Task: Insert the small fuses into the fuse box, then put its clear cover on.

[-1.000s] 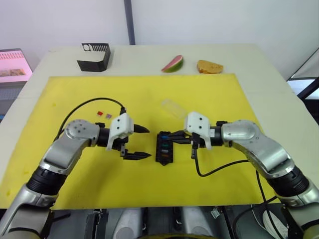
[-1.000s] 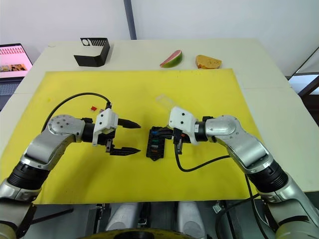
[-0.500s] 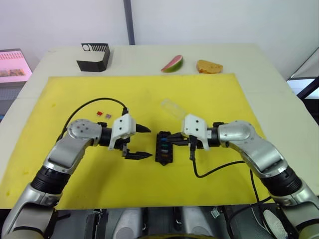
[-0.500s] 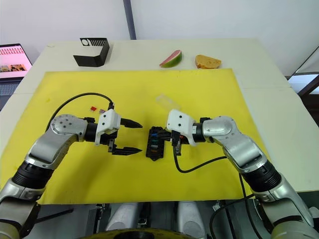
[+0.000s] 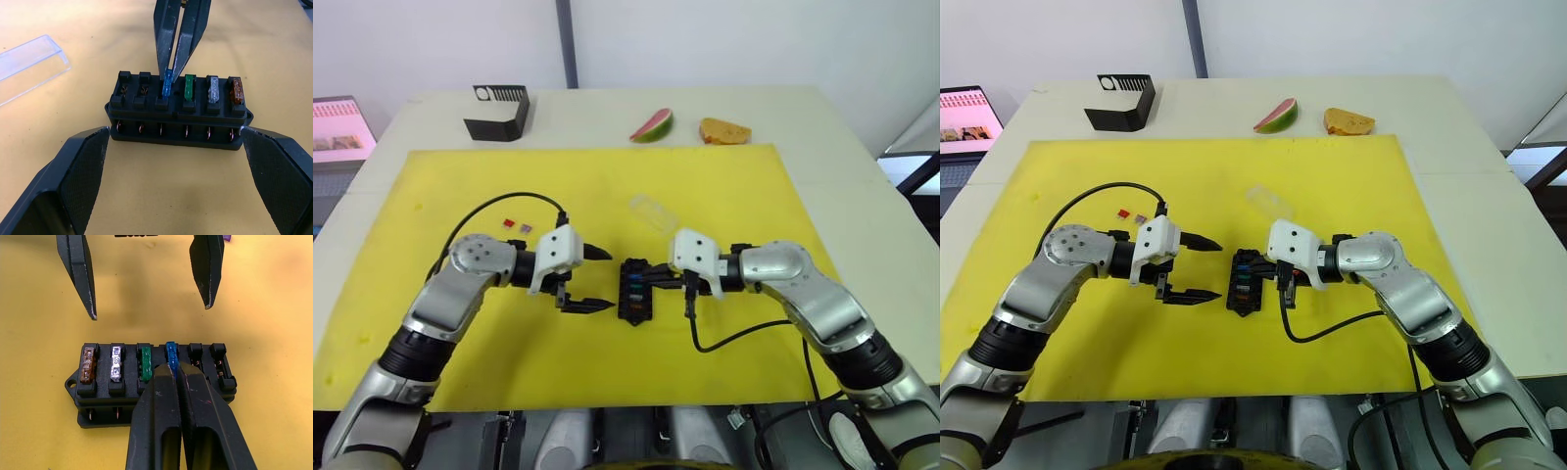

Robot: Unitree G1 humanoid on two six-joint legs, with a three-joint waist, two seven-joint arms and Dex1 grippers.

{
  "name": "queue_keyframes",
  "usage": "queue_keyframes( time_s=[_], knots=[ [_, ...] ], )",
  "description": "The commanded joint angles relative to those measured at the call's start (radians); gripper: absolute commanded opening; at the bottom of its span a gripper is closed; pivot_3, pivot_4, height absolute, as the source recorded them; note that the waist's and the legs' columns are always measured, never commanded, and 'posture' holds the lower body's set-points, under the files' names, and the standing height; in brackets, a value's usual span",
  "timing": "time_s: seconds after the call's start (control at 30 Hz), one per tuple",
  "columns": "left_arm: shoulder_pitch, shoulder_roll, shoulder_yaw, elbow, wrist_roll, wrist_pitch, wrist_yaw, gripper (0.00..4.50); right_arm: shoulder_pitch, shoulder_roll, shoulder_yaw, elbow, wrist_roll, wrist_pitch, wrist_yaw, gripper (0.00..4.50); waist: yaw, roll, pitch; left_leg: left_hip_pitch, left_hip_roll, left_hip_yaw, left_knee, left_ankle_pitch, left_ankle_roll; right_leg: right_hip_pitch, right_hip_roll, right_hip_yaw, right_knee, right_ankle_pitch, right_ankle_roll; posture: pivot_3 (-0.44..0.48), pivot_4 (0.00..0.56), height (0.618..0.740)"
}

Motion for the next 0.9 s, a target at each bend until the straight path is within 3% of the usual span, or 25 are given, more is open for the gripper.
queue_keyframes(
  time_s=[0.03,0.9],
  knots=[
    [-0.013,0.001,0.000,-0.022,0.001,-0.017,-0.007,4.46,0.006,0.010,-0.017,-0.001,-0.009,-0.010,-0.002,0.00,0.000,0.000,0.000,0.000,0.000,0.000,0.000,0.000,0.000,0.000,0.000,0.000,0.000,0.000,0.000,0.000,0.150,0.740],
    [-0.009,-0.001,0.004,-0.020,0.007,-0.025,-0.003,4.46,-0.032,0.021,-0.064,0.005,0.027,0.018,0.035,0.00,0.000,0.000,0.000,0.000,0.000,0.000,0.000,0.000,-0.001,0.000,0.000,0.000,0.000,0.000,0.000,0.000,0.150,0.740]
  ],
)
